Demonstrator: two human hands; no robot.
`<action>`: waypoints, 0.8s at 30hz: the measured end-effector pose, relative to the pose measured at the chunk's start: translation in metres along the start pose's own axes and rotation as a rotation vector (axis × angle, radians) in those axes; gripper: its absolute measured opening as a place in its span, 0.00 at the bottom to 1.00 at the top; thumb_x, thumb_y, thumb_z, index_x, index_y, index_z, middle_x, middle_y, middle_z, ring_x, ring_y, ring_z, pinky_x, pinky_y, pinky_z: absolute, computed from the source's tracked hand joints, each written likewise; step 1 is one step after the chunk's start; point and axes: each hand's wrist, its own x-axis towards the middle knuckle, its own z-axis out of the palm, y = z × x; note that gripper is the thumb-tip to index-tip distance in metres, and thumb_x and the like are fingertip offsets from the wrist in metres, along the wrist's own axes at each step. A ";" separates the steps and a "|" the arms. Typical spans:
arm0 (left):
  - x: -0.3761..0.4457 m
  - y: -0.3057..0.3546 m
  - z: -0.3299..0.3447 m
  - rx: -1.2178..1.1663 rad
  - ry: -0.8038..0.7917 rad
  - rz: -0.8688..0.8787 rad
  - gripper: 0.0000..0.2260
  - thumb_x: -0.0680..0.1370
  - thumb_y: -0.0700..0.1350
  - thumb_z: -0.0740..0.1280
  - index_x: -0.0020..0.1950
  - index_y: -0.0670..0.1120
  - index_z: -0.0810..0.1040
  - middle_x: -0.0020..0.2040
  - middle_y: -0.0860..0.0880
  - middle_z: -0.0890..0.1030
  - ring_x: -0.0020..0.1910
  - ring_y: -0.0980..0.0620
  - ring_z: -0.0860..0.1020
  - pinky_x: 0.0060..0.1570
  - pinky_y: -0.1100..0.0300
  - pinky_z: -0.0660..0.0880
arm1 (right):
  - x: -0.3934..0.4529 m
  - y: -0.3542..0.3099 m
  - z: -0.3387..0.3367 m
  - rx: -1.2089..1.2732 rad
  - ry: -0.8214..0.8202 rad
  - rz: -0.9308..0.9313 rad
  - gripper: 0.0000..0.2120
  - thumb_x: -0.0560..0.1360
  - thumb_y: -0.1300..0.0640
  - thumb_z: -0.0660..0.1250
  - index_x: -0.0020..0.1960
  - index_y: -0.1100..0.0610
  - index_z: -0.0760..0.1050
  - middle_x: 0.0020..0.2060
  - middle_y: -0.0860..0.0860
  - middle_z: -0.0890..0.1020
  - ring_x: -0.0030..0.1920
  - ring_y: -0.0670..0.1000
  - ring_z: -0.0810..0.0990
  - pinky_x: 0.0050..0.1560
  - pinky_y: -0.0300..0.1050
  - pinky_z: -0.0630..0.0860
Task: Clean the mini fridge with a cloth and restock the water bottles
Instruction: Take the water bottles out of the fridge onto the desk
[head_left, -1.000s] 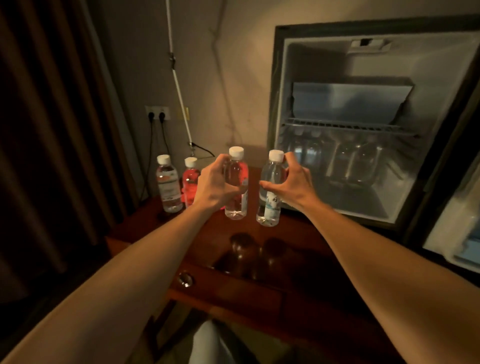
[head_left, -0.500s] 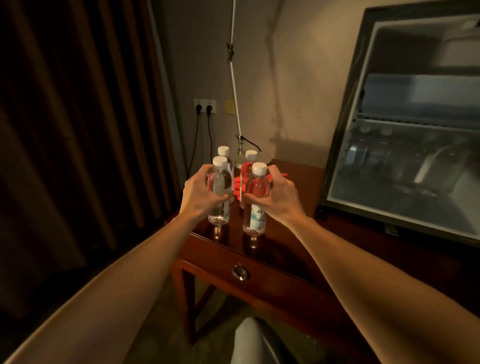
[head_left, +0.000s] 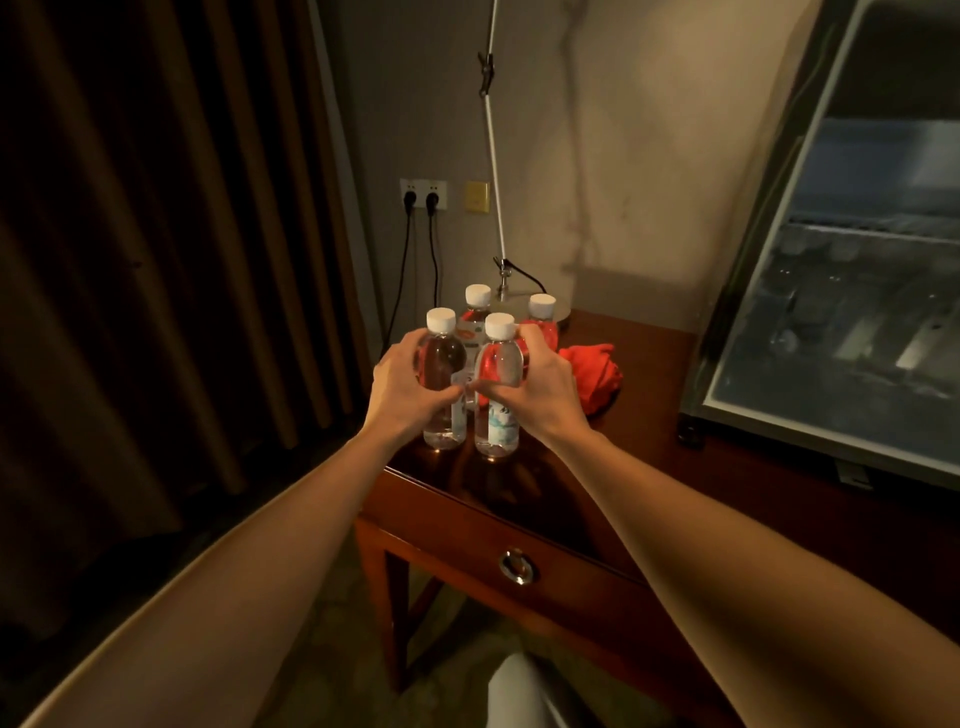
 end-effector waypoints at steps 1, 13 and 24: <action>0.001 -0.002 0.001 0.002 0.004 -0.003 0.33 0.65 0.54 0.79 0.66 0.52 0.70 0.59 0.53 0.78 0.60 0.54 0.75 0.61 0.48 0.76 | 0.001 0.001 0.002 0.009 0.001 0.001 0.31 0.65 0.46 0.79 0.60 0.51 0.68 0.54 0.49 0.80 0.56 0.51 0.79 0.50 0.48 0.77; -0.013 0.007 -0.005 0.016 -0.007 -0.034 0.34 0.66 0.51 0.80 0.68 0.48 0.70 0.62 0.50 0.77 0.60 0.55 0.74 0.61 0.56 0.74 | -0.006 0.002 0.000 0.001 -0.003 0.078 0.30 0.63 0.49 0.80 0.57 0.52 0.67 0.49 0.51 0.82 0.50 0.53 0.81 0.46 0.49 0.78; -0.055 0.060 -0.006 0.148 -0.072 0.012 0.12 0.71 0.49 0.75 0.44 0.48 0.74 0.38 0.55 0.78 0.37 0.56 0.78 0.41 0.52 0.79 | -0.051 0.022 -0.077 -0.229 -0.002 0.171 0.25 0.66 0.43 0.77 0.59 0.47 0.71 0.52 0.50 0.83 0.52 0.54 0.83 0.51 0.56 0.80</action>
